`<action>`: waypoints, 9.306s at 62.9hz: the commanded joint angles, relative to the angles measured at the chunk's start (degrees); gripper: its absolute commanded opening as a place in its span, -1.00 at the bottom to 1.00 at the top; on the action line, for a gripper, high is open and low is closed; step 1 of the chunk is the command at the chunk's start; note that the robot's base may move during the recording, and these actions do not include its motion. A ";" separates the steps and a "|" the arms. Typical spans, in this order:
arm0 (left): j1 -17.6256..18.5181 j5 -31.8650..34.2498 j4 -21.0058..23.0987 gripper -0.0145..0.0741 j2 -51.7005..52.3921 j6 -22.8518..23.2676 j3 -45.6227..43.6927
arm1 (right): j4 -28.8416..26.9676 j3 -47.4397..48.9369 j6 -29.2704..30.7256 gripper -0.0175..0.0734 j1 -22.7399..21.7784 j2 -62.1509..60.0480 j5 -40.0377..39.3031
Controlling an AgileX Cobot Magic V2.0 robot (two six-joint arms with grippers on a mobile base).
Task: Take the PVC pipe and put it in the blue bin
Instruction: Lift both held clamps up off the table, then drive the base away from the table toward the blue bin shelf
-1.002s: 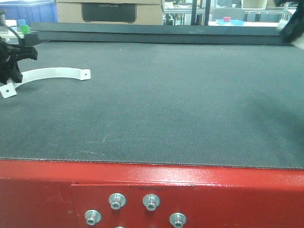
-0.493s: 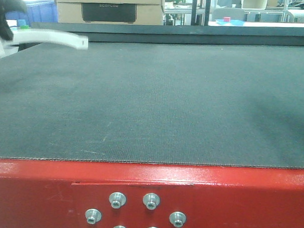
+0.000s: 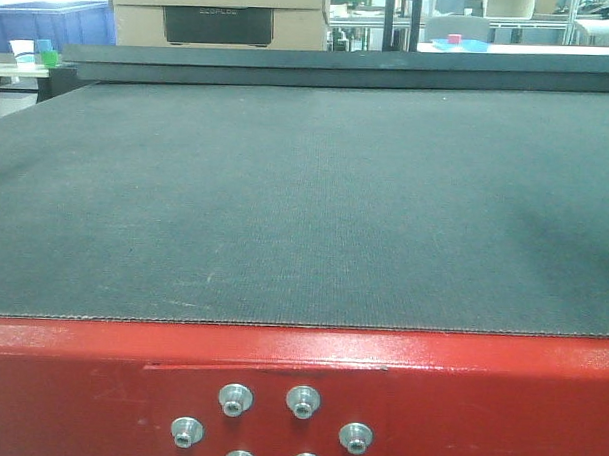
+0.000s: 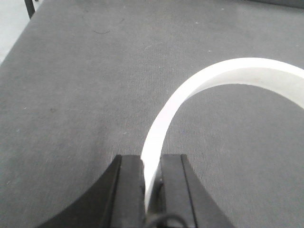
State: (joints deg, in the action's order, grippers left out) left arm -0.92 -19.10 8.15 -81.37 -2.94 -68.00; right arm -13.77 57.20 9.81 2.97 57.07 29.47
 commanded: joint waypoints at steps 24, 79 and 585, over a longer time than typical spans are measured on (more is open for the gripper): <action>0.18 4.80 0.52 -0.92 25.77 0.08 16.58 | 0.63 -2.49 0.16 -0.99 0.09 -11.54 4.58; 0.18 -2.68 0.05 -0.92 42.23 0.08 18.20 | 2.20 -9.32 0.04 -0.98 0.09 -27.33 2.17; 0.18 -0.90 0.05 -0.92 42.21 0.08 18.20 | 2.20 -9.32 0.04 -0.99 0.09 -27.33 2.27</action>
State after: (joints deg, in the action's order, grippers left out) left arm -0.92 -21.58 7.92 -39.50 -2.94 -49.68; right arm -11.98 48.01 9.62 2.97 29.98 33.30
